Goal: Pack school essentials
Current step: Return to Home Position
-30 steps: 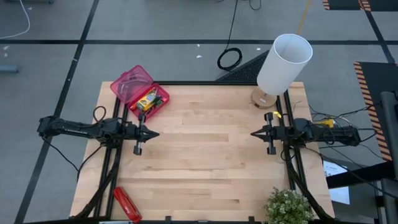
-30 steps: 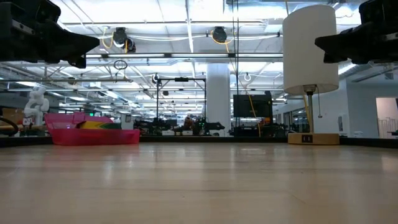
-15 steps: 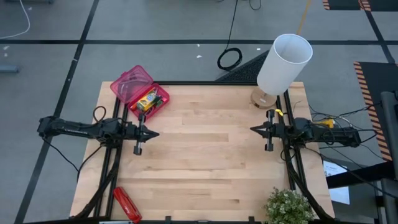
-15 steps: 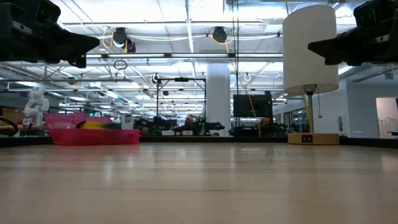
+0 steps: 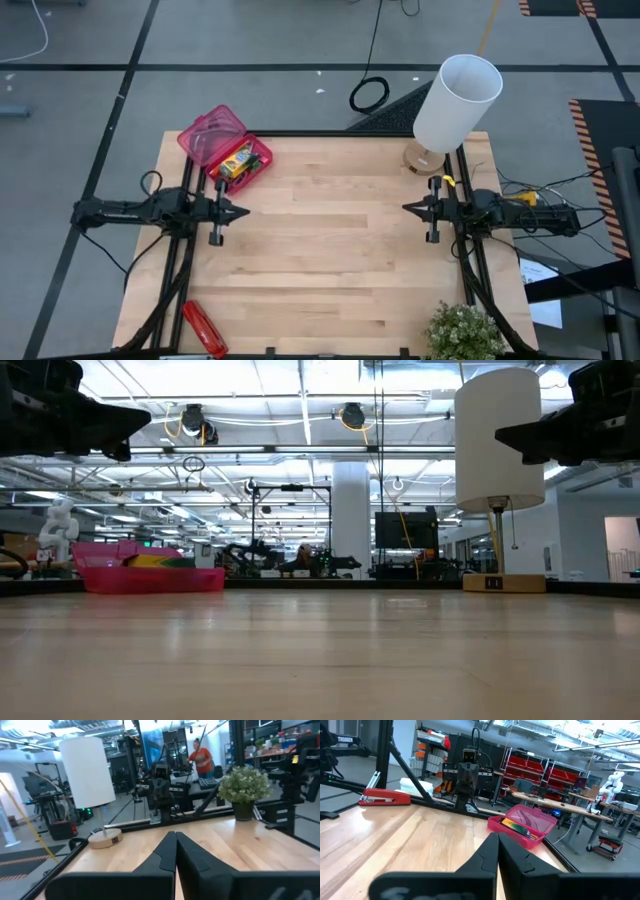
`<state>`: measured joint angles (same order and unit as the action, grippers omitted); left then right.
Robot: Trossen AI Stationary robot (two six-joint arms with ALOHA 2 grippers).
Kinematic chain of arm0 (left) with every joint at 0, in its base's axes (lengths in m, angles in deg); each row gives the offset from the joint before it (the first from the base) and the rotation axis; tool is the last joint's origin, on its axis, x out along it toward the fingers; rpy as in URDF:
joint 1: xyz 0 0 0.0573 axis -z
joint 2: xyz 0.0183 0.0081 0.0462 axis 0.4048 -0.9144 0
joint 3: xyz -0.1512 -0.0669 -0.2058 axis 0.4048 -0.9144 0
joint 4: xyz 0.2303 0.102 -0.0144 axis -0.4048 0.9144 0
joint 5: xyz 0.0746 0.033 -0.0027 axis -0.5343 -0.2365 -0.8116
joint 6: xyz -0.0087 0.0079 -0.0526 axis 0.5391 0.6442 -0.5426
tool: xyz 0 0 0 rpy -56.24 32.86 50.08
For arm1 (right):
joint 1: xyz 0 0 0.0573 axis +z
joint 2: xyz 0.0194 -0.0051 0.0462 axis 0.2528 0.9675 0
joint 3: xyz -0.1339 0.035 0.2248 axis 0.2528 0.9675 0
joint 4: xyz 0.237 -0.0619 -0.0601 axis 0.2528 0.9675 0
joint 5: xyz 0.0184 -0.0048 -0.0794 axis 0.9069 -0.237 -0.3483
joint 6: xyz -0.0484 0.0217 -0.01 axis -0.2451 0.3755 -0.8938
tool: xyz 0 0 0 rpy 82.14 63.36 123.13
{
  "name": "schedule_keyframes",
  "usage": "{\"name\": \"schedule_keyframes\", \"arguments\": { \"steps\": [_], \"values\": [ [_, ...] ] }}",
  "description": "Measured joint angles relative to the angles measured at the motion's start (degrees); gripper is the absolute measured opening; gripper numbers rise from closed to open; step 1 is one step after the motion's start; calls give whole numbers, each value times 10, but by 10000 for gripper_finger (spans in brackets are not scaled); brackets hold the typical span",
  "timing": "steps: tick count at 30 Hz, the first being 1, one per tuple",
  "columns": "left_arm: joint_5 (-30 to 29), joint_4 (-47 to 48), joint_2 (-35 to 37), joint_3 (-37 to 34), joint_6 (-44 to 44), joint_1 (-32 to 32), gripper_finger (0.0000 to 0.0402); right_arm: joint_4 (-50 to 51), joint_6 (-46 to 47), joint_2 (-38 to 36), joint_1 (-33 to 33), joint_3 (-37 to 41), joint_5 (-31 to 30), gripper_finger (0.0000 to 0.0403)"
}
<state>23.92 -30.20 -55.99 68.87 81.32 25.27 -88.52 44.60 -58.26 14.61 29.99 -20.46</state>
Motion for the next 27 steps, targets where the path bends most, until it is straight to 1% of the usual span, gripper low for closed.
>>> {"name": "schedule_keyframes", "arguments": {
  "steps": [4, 9, 20, 27],
  "values": [
    [4, 23, 19, 0, 2, -10, 5, 0, 0, 0, 0, 0, 0, 0],
    [6, 27, 18, 0, 2, -11, 3, 0, 0, 0, 0, 0, 0, 0],
    [14, 102, 18, 0, -4, -11, 2, 0, 0, 0, 0, 0, 0, 0],
    [-6, 101, 18, 0, -21, -11, 1, 0, 0, 0, 0, 0, 0, 0]
  ]
}}
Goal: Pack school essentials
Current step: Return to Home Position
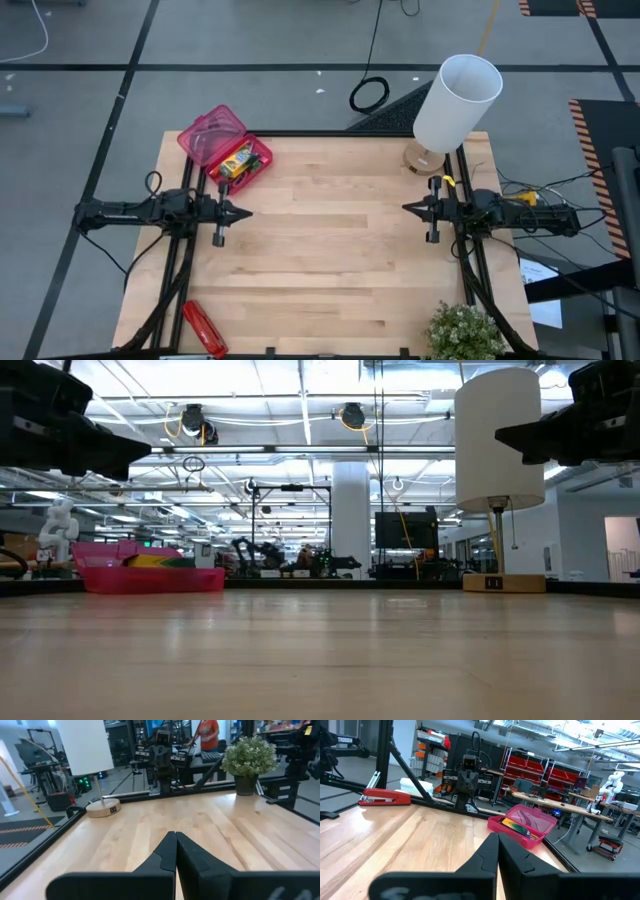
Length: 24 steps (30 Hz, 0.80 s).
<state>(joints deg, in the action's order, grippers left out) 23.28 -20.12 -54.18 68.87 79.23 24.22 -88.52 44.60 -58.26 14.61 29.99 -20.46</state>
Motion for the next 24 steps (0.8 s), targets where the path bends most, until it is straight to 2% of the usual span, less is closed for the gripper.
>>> {"name": "schedule_keyframes", "arguments": {
  "steps": [24],
  "values": [
    [0, 6, 0, 0, -27, 2, 9, 0, 0, 0, 0, 0, 0, 0]
  ]
}}
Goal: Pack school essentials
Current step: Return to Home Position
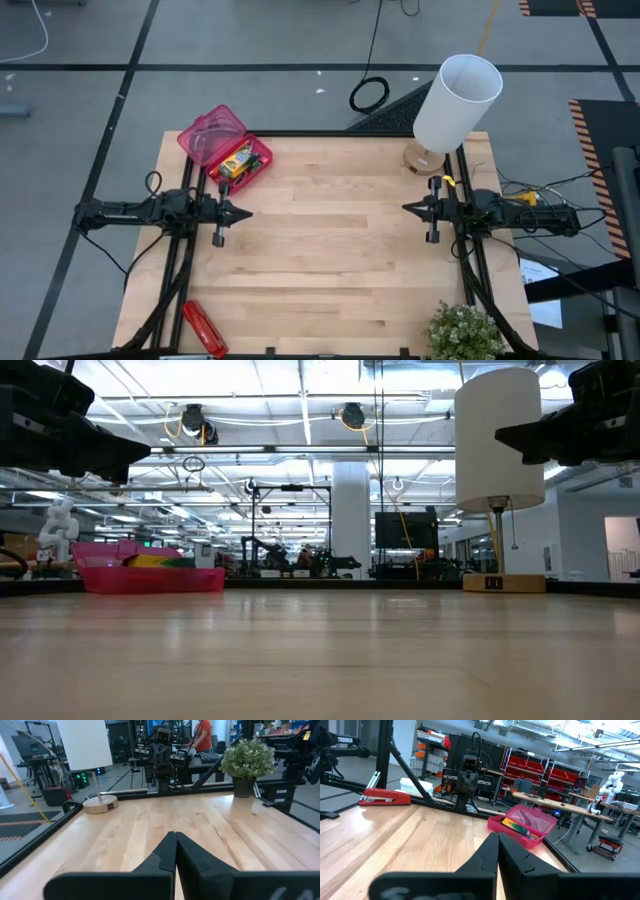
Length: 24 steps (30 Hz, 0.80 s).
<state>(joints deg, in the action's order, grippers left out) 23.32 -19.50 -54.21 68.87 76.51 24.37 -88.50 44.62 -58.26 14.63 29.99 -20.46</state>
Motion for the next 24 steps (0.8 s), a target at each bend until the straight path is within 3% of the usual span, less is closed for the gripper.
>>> {"name": "schedule_keyframes", "arguments": {
  "steps": [7, 16, 24],
  "values": [
    [-1, 0, 0, 0, 2, 0, 3, 0, 0, 0, 0, 0, 0, 0],
    [-1, 0, 0, 0, 4, 0, 34, 0, 0, 0, 0, 0, 0, 0],
    [-1, 1, 0, 0, 4, 0, 35, 0, 0, 0, 0, 0, 0, 0]
  ]
}}
